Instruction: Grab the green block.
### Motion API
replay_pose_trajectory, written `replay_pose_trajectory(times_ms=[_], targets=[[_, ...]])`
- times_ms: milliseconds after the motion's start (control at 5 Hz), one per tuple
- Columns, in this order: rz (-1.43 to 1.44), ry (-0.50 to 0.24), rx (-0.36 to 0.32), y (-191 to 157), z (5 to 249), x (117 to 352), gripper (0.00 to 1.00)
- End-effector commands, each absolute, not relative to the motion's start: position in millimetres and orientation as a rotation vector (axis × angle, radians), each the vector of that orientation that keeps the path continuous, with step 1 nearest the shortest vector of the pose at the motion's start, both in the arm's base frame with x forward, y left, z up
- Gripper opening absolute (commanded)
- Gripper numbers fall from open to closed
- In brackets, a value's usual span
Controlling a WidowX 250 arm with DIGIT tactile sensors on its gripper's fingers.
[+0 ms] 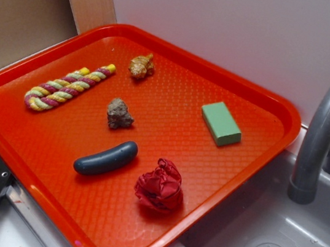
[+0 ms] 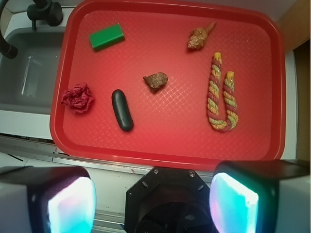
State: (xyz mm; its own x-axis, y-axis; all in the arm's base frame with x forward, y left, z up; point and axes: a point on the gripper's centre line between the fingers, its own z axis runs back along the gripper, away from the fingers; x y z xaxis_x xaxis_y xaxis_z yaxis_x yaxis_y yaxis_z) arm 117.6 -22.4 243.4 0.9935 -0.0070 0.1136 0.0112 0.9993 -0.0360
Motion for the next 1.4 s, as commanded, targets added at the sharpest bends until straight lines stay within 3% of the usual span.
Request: replay_pose_trajectory(times_ms=[0, 200, 400, 800, 1200], targets=[[-0.009, -0.114, -0.037, -22, 243, 118, 1.00], [-0.023, -0.133, -0.102, -40, 245, 137, 1.00], [-0.028, -0.163, -0.089, -71, 233, 166, 1.00], [0.331, -0.336, -0.025, -102, 197, 215, 1.00], [0.606, -0.362, 0.008, -103, 144, 258, 1.00]])
